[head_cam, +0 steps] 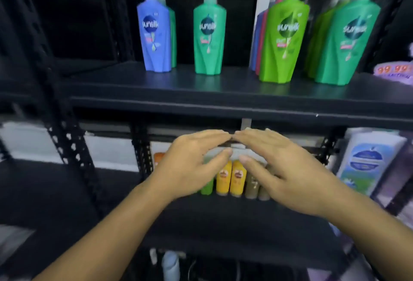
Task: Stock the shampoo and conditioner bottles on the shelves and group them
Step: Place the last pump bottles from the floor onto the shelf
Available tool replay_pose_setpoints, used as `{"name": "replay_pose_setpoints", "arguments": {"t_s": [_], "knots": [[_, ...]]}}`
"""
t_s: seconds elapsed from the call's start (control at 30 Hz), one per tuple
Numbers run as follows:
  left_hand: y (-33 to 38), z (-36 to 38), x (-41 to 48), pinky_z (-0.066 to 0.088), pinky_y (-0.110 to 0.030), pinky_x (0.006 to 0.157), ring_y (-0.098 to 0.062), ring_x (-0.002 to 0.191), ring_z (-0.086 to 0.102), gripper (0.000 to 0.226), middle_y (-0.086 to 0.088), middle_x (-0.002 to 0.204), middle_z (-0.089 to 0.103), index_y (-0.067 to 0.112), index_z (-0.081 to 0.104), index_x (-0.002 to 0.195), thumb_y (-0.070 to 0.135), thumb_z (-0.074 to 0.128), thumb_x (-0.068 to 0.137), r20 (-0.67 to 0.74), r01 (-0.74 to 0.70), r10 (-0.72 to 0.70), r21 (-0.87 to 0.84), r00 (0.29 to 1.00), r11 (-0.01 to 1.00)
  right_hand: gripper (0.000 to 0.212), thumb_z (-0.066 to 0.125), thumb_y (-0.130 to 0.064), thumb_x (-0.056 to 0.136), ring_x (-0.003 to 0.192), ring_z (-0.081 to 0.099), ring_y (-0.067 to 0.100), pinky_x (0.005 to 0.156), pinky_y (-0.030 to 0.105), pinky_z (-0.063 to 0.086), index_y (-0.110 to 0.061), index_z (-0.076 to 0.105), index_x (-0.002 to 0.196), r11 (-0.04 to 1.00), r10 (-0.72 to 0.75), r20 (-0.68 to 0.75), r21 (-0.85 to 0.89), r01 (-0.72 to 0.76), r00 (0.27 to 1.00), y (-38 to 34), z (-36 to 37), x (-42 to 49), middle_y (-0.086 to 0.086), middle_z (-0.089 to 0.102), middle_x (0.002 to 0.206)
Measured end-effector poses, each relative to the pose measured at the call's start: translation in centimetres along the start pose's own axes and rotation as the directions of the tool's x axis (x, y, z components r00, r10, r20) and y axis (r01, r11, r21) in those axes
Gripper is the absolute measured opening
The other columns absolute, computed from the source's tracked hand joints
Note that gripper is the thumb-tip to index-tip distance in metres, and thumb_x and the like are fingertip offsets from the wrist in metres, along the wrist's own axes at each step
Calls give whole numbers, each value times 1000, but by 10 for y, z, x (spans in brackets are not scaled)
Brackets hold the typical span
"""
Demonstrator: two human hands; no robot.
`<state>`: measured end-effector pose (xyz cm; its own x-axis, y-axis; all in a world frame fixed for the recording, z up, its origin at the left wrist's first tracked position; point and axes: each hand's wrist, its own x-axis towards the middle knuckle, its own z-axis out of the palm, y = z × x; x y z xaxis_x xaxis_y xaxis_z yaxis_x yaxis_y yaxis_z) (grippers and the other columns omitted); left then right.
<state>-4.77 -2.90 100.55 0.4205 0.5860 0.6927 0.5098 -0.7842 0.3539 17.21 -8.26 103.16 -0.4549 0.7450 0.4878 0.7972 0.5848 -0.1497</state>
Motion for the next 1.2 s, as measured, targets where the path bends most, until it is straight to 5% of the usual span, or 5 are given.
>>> {"name": "replay_pose_setpoints", "arguments": {"t_s": [0.23, 0.33, 0.53, 0.7, 1.2], "knots": [[-34, 70, -159, 39, -10, 106, -3, 123, 60, 35, 7, 133, 67, 18, 71, 130, 27, 67, 96, 256, 388, -359, -71, 898, 919, 60, 30, -57, 103, 141, 40, 5, 120, 37, 30, -26, 42, 153, 964, 132, 326, 176, -197, 936, -33, 151, -83, -11, 48, 153], [-45, 105, -235, 33, -3, 104, -7, 125, 59, 41, 3, 135, 66, 14, 67, 135, 29, 68, 97, 381, 578, -533, -8, 756, 816, 58, 29, -56, 99, 127, 55, 13, 108, 40, 42, -23, 55, 140, 907, 193, 501, 238, -349, 844, -47, 223, -132, -6, 61, 138], [-52, 149, -357, 43, -28, 84, -24, 105, 63, 20, -1, 105, 67, 12, 70, 112, 25, 64, 98, 611, 803, -707, 188, 356, 566, 45, 37, -48, 101, 114, 60, 25, 93, 41, 49, -21, 56, 132, 821, 260, 790, 122, -558, 555, -66, 328, -213, 1, 65, 124], [-62, 169, -412, 40, -29, 108, -24, 139, 49, 61, -6, 152, 53, 18, 43, 155, 43, 59, 101, 609, 860, -783, 326, 127, 392, 48, 39, -40, 104, 127, 55, 33, 102, 45, 46, -20, 47, 147, 851, 215, 894, 25, -524, 393, -65, 379, -239, 8, 58, 141], [-229, 341, -635, 51, -41, 96, -35, 116, 63, 53, -14, 131, 65, 16, 53, 141, 40, 61, 95, 269, 967, -935, 175, -230, -188, 51, 38, -46, 104, 129, 54, 30, 105, 42, 47, -34, 37, 154, 809, 202, 958, -45, -586, 206, -24, 724, -290, 9, 53, 146]]}}
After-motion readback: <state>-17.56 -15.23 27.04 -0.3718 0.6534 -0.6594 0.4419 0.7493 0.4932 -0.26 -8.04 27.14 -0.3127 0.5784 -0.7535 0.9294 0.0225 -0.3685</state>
